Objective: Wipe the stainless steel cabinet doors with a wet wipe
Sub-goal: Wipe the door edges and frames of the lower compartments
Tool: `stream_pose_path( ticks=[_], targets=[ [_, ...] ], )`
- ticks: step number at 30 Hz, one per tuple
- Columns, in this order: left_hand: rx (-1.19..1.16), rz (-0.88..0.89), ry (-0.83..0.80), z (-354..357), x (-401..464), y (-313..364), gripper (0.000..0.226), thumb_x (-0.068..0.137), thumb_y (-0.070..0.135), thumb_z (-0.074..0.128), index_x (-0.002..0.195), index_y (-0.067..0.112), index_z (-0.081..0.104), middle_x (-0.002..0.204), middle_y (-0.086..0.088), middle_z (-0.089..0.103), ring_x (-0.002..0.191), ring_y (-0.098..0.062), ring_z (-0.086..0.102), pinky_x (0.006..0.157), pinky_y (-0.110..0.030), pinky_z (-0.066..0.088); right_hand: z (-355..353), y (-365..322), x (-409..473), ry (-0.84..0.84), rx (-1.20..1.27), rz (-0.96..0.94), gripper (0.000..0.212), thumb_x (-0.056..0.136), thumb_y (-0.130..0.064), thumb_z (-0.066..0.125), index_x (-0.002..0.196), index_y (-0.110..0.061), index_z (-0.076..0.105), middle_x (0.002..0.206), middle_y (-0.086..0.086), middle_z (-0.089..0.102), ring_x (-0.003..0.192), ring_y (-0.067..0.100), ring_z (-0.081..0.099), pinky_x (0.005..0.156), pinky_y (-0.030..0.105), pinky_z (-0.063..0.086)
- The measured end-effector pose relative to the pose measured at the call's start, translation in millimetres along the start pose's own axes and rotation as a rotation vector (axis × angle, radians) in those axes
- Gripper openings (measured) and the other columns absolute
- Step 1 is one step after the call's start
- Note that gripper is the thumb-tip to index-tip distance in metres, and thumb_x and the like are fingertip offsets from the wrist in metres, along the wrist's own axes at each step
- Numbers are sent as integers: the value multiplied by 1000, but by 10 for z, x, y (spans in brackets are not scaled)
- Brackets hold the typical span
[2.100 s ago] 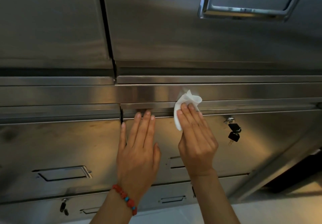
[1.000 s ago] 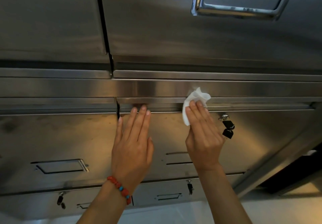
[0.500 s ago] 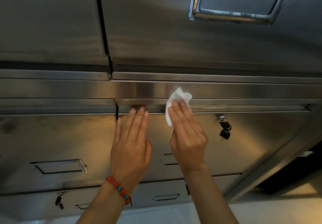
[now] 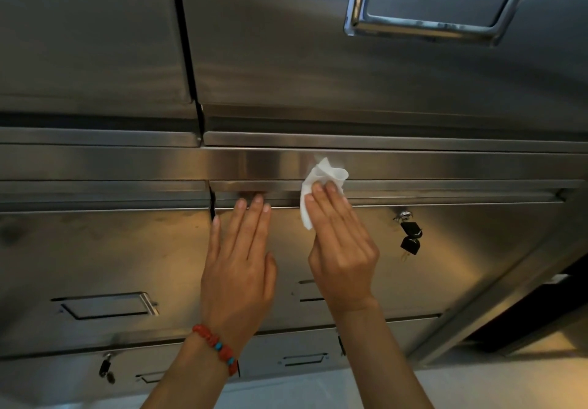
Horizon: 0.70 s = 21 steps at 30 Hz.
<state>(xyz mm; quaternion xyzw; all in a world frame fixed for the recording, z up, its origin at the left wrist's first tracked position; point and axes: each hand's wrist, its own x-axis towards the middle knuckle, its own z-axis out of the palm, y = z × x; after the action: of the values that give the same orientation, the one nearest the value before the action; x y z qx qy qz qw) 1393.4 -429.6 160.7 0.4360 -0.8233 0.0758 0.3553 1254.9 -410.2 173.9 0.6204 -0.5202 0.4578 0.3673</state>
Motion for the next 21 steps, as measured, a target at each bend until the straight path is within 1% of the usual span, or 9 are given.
stream_pose_path(
  ticks=[1,3,5,7,11,14,18,21],
  targets=[
    [1,1,-1,-1,-1,-1,56,84,18,38,137,2,39,145,-13,37,137,-25,25,113,-45,13,-4,7,5,-7,-4,-11,30,82,12,61,109,2,67,118,16,63,115,25,58,92,41,51],
    [4,7,0,-1,2,-7,56,84,19,37,138,2,37,145,-12,35,137,-25,25,113,-44,10,-31,56,16,-7,-28,-37,24,91,6,52,109,1,68,117,14,64,114,24,59,94,40,51],
    [11,11,-1,1,4,-12,57,84,19,38,138,3,37,145,-11,34,136,-25,24,113,-43,9,-58,116,13,0,-47,-49,27,95,4,46,107,0,69,117,13,65,113,23,60,94,39,50],
    [17,8,0,-2,7,-9,56,84,20,37,137,2,39,144,-13,36,136,-25,25,113,-43,10,-88,191,-13,11,-58,-37,26,92,7,48,108,0,69,117,13,64,114,23,59,94,40,50],
    [19,5,1,-9,9,-7,55,84,20,37,136,1,41,142,-15,41,134,-26,27,112,-44,11,-143,350,-67,24,-94,20,27,84,12,59,108,2,68,117,15,63,114,26,59,91,43,52],
    [27,10,-6,-13,8,-15,55,84,19,36,136,2,40,143,-14,39,135,-25,27,112,-44,12,-183,435,-79,34,-114,33,23,91,8,53,107,3,68,117,16,64,112,27,60,91,43,52],
    [34,10,-20,-17,8,-17,55,84,19,36,137,1,40,144,-13,39,135,-25,26,113,-43,10,-270,546,-89,64,-158,76,25,87,13,54,107,5,67,116,18,63,112,30,59,89,43,53],
    [44,10,-20,-14,11,-17,56,84,19,37,136,1,40,144,-14,39,135,-25,26,113,-43,9,-246,481,-71,96,-141,115,27,84,16,57,106,6,67,116,18,62,110,32,60,90,42,52]
  ],
)
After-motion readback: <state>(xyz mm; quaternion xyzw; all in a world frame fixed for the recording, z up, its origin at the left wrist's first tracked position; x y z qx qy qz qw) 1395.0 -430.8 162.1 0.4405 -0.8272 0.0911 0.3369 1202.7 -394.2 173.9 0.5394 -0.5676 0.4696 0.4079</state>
